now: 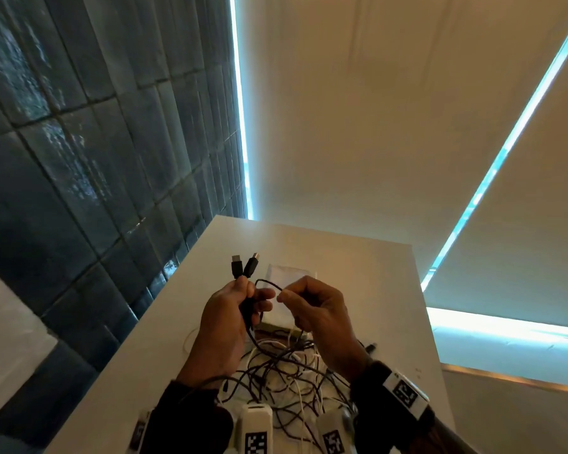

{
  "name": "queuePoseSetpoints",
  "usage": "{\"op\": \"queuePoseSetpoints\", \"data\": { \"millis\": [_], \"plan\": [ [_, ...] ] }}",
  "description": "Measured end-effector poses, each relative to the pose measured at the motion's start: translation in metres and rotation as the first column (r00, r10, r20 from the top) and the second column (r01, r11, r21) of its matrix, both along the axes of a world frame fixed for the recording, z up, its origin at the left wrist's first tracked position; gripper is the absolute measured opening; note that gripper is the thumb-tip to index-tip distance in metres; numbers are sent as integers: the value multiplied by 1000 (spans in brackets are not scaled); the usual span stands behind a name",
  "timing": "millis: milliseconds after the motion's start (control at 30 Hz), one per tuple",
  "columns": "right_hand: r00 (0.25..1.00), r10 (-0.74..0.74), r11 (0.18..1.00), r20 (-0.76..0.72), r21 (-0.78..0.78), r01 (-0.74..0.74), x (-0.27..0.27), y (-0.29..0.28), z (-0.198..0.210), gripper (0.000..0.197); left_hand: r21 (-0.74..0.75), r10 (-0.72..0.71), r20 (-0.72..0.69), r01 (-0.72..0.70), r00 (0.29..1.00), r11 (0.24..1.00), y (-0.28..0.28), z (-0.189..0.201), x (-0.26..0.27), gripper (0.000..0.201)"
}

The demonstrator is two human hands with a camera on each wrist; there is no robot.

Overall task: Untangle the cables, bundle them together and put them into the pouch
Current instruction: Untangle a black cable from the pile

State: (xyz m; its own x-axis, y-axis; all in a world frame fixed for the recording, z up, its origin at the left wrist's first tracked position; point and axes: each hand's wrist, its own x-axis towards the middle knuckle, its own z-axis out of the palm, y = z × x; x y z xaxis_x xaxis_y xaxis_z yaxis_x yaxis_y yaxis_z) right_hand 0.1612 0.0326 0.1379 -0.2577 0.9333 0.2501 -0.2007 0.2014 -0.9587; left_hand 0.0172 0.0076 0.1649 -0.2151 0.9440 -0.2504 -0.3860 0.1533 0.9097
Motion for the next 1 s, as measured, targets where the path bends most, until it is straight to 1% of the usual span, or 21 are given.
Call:
{"op": "queuePoseSetpoints", "data": {
  "millis": [33,100,200,267,367,467,567,667,833,900,967,1000],
  "plan": [
    [999,40,999,6,-2,-40,0,-3,1,11,0,-4,21,4,1000,1000,0,0,1,35],
    [993,112,993,25,-40,-111,0,-7,-3,12,19,-28,118,26,993,999,0,3,2,35],
    [983,174,981,65,-96,-167,3,-11,-16,11,80,-51,274,30,960,996,-1,11,3,35],
    [974,212,970,74,-134,-201,6,-11,-26,10,113,-59,321,24,945,993,-2,14,1,35],
    [968,242,957,69,-180,-226,12,-8,-41,13,149,-86,288,44,954,988,-1,16,0,34],
    [963,239,960,127,-183,-214,14,-4,-62,19,176,-106,217,68,970,982,-2,16,1,31],
    [961,206,962,187,-217,-164,17,-3,-89,18,180,-115,157,86,981,980,-5,16,1,33],
    [945,170,968,279,-229,-106,20,-1,-112,19,179,-132,120,110,984,978,-7,15,0,32],
    [923,130,975,361,-213,-54,12,2,-127,28,195,-135,115,111,984,975,-7,17,-4,30],
    [914,118,975,388,-218,-33,12,4,-135,33,192,-122,88,103,989,976,-7,19,-6,32],
    [898,79,977,434,-214,18,11,8,-141,35,182,-109,62,96,992,979,-8,20,-6,34],
    [884,44,977,466,-204,59,10,10,-139,32,177,-101,55,90,993,980,-9,19,-6,34]
  ]
}}
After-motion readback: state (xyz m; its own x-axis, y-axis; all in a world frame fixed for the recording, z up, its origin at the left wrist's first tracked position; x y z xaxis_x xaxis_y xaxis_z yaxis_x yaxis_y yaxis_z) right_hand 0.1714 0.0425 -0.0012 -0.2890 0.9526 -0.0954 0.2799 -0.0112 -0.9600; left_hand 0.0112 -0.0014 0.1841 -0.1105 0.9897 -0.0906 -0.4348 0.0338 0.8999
